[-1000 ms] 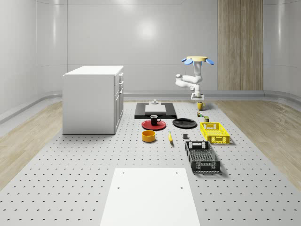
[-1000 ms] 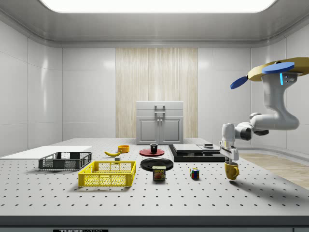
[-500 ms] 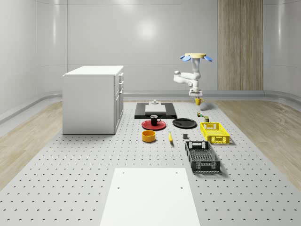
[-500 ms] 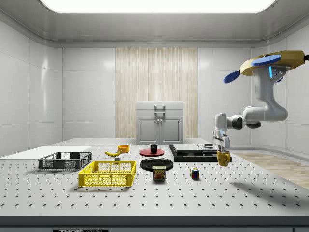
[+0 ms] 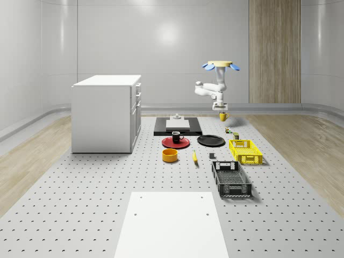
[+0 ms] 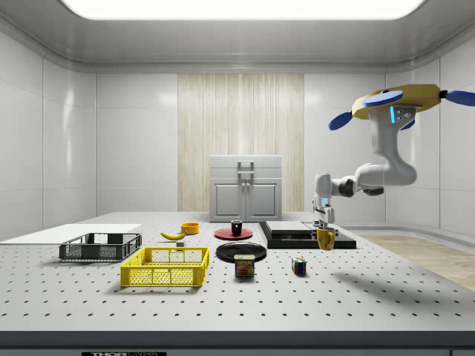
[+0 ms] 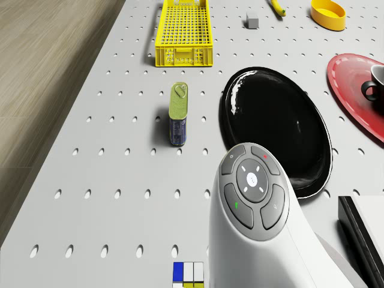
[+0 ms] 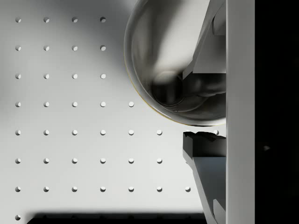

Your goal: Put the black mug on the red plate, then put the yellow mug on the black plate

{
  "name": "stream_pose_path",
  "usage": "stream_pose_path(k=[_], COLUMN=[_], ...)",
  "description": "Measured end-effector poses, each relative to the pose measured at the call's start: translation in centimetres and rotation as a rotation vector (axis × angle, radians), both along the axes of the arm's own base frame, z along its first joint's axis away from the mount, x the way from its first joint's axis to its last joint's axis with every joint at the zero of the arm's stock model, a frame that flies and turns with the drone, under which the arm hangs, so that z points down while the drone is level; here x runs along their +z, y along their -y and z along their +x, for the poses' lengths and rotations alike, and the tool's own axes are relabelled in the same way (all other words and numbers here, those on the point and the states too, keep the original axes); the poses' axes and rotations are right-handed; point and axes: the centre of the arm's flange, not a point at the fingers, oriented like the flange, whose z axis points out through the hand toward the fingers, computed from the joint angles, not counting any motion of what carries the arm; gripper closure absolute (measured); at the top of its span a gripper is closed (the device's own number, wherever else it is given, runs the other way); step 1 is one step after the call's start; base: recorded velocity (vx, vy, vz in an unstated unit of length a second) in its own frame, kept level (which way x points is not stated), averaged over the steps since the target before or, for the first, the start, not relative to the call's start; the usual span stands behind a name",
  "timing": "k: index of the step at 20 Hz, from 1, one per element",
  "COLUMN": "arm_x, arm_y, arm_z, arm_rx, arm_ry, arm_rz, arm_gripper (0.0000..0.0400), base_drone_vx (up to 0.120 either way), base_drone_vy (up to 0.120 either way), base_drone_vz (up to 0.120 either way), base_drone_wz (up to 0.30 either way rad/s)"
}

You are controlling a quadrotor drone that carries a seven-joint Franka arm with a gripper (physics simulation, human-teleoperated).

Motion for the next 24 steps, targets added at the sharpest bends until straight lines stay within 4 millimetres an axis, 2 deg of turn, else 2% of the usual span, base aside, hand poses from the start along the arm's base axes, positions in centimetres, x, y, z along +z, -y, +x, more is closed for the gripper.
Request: stream_pose_path(k=[24], arm_x=[-0.02], arm_y=[0.0], arm_z=[0.0], arm_rx=[0.0], arm_ry=[0.0], arm_rz=[0.0], arm_gripper=[0.029], base_drone_vx=[0.12], base_drone_vy=[-0.12], base_drone_vz=[0.0], base_drone_wz=[0.0])
